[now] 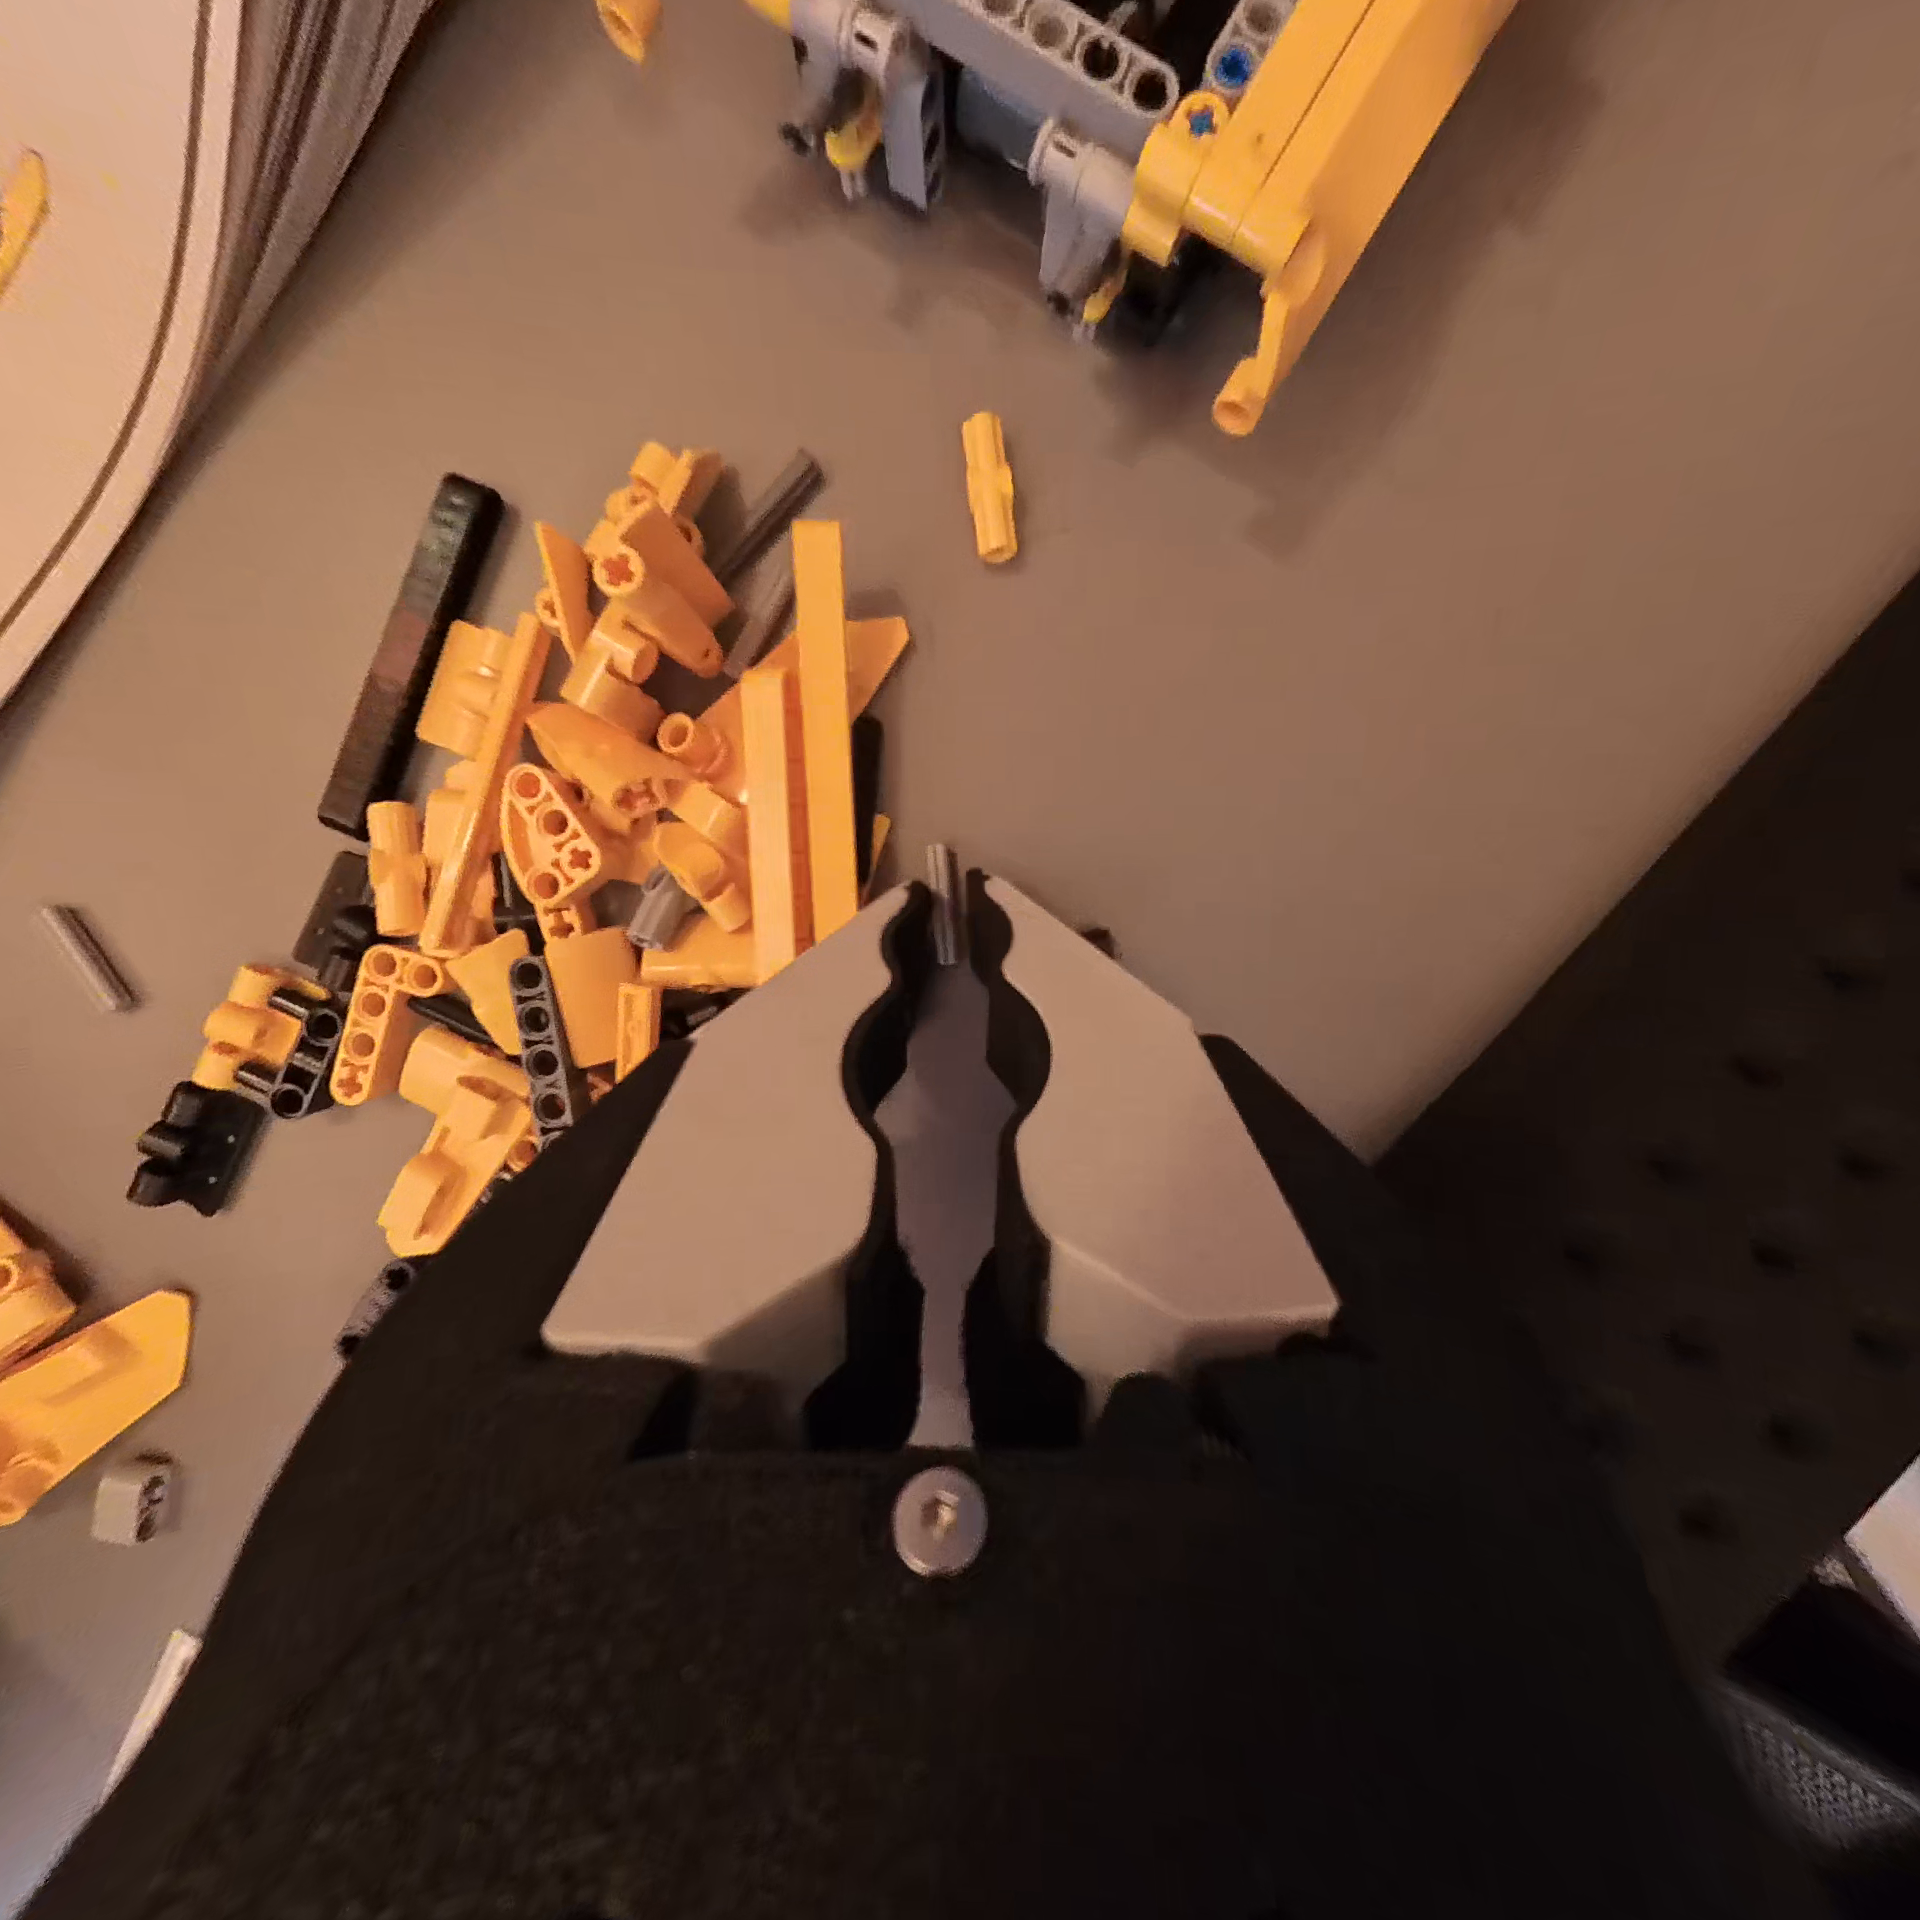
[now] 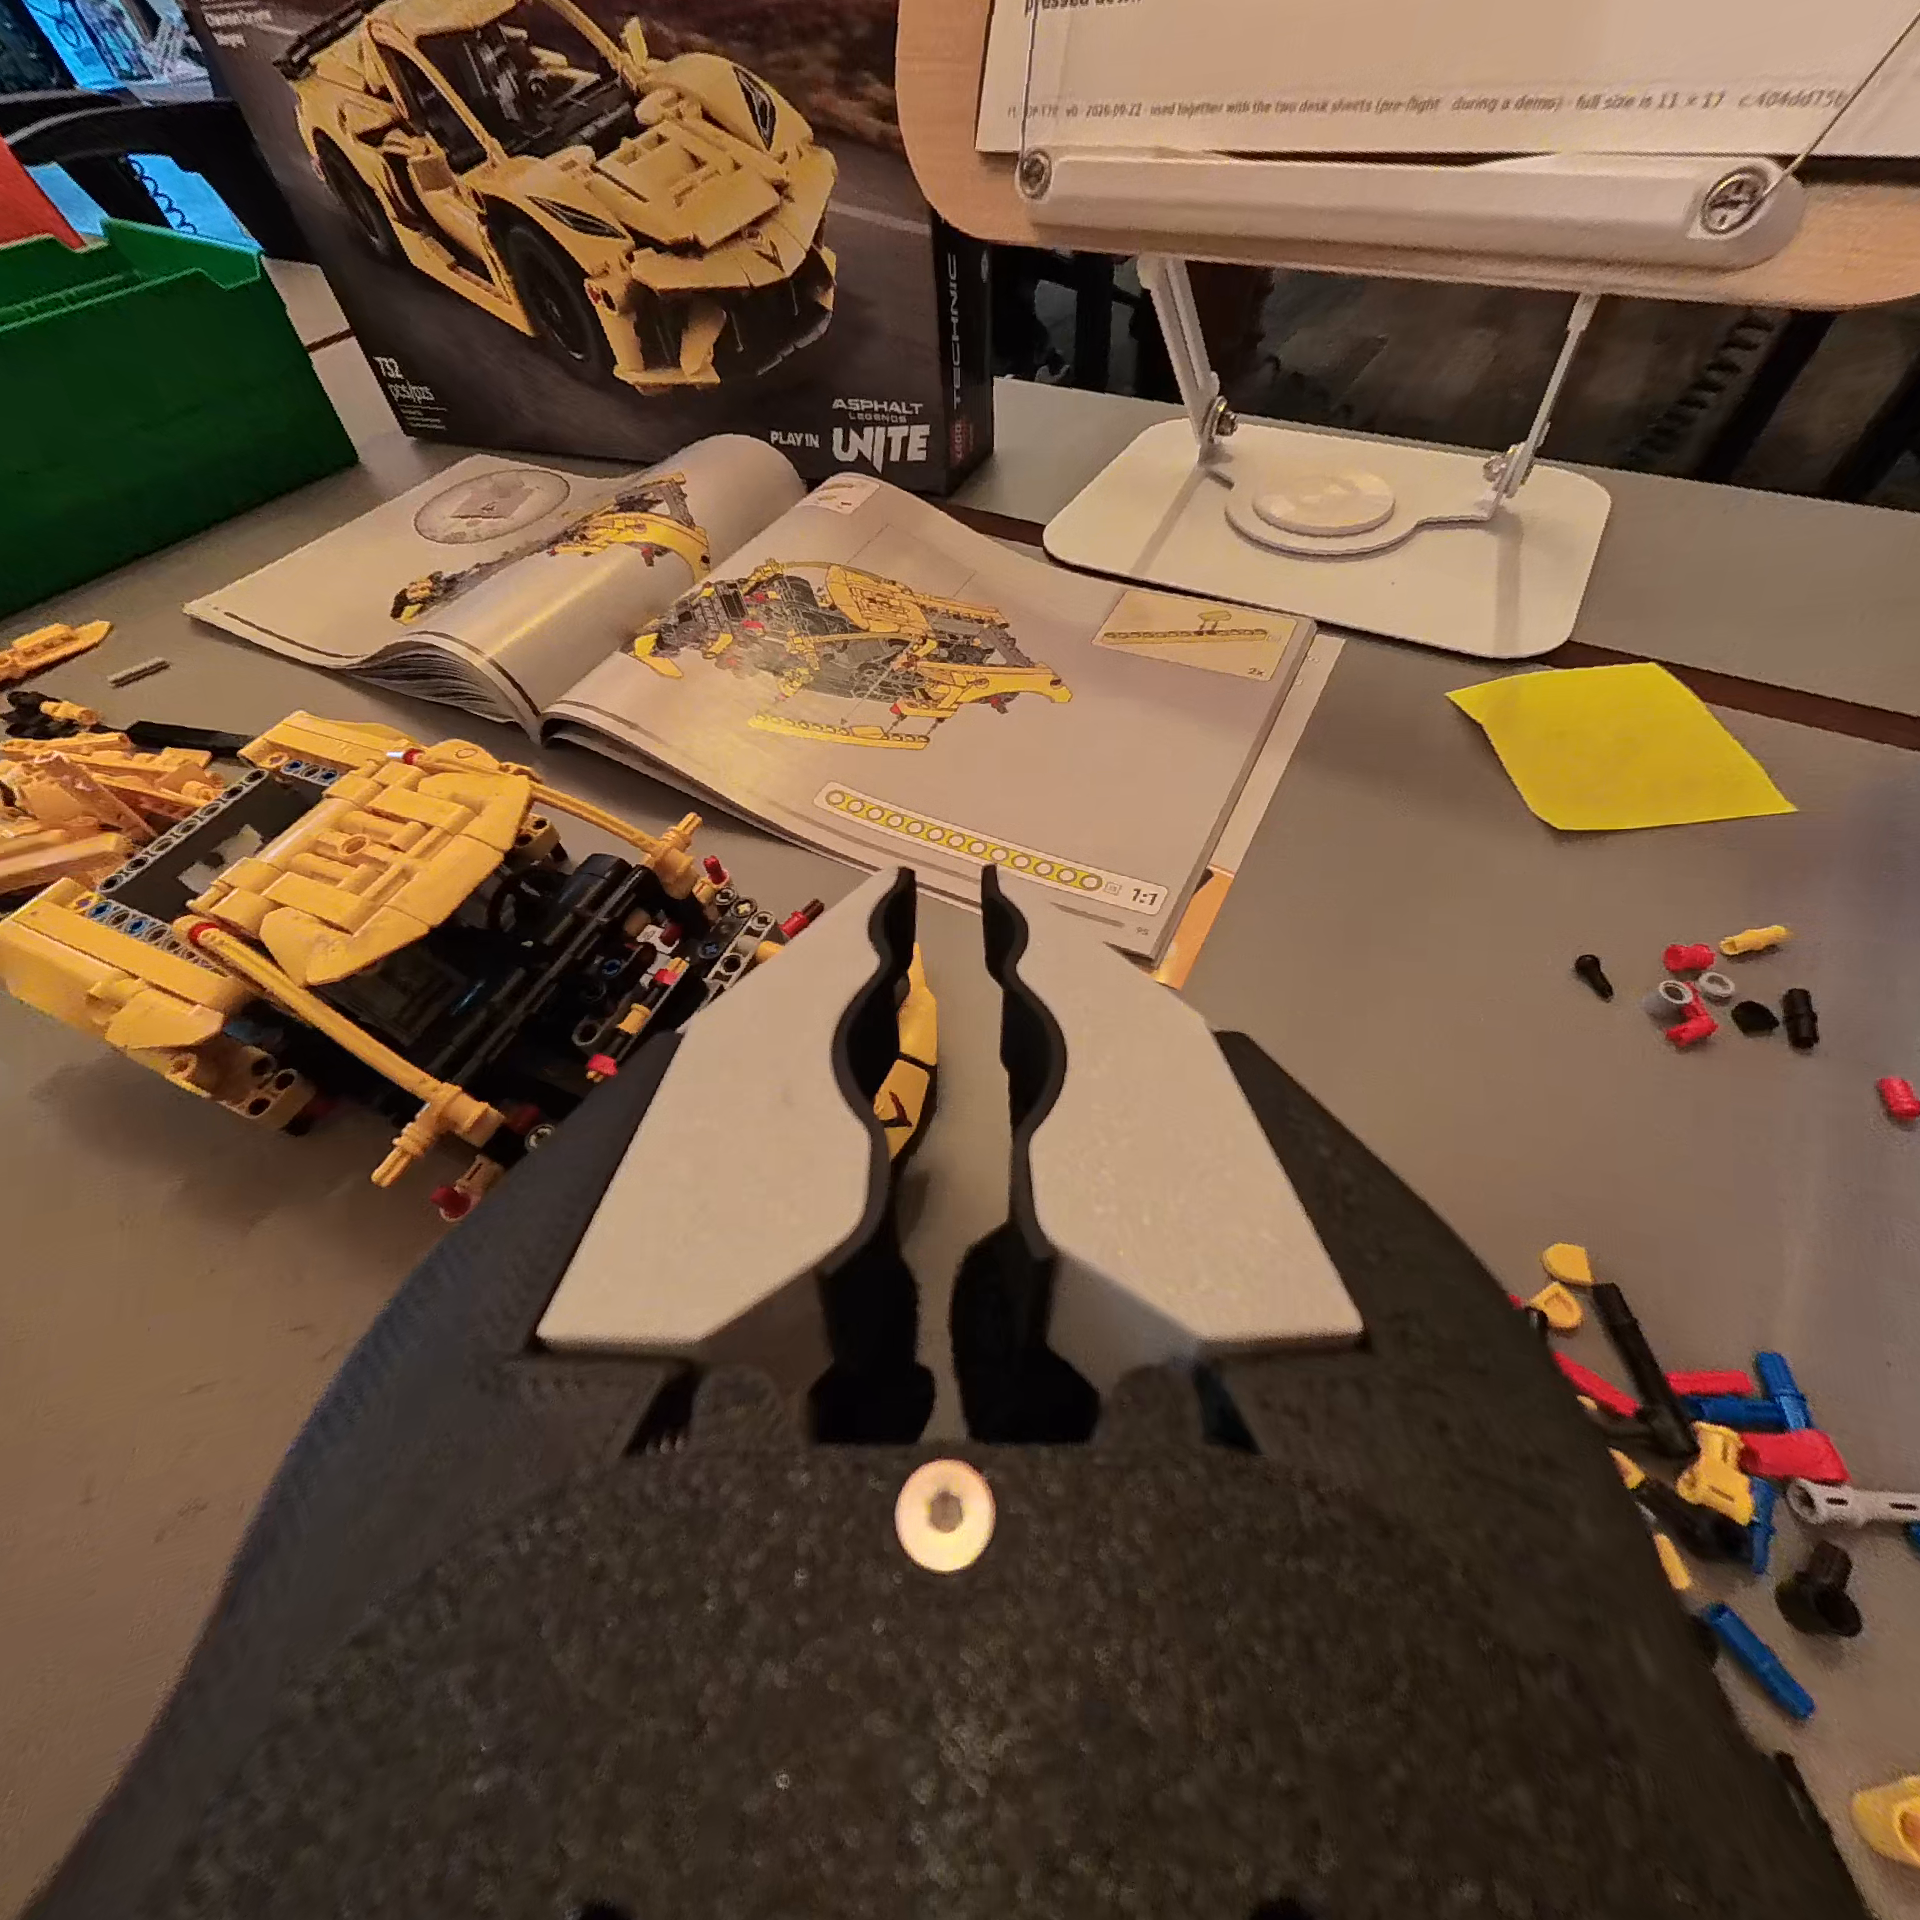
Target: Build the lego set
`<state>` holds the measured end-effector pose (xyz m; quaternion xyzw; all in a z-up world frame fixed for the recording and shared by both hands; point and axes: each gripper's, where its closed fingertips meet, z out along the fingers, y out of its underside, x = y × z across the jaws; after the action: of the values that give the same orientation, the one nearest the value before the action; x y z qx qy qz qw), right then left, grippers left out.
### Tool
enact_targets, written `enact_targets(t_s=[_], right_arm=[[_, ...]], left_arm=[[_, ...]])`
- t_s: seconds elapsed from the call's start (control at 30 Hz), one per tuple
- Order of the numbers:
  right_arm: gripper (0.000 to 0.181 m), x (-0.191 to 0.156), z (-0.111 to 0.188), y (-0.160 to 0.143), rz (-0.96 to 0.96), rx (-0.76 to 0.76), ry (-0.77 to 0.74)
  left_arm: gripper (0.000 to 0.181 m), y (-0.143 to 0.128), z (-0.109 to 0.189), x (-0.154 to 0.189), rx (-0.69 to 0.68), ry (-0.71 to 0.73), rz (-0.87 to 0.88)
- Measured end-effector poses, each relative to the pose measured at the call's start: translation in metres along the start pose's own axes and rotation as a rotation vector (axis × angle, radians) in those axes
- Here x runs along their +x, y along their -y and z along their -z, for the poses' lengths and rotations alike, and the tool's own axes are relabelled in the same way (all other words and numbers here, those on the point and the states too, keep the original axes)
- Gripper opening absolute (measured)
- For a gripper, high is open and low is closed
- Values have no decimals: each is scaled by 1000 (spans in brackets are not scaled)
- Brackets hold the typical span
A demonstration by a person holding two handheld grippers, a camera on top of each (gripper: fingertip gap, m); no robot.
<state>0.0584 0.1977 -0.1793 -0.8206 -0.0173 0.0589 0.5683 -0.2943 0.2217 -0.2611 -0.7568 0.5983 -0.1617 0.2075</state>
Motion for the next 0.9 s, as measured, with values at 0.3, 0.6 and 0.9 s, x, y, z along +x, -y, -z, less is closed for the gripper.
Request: enact_targets(t_s=[0.3, 0.6, 0.9], right_arm=[[11, -1, -1, -1, 1, -7, 6], [11, 0, -2, -4, 9, -19, -1], [11, 3, -2, -3, -28, -12, 11]], left_arm=[[3, 39, 39, -41, 191, 103, 78], [3, 9, 0, -156, 10, 183, 360], [27, 5, 15, -159, 29, 268, 346]])
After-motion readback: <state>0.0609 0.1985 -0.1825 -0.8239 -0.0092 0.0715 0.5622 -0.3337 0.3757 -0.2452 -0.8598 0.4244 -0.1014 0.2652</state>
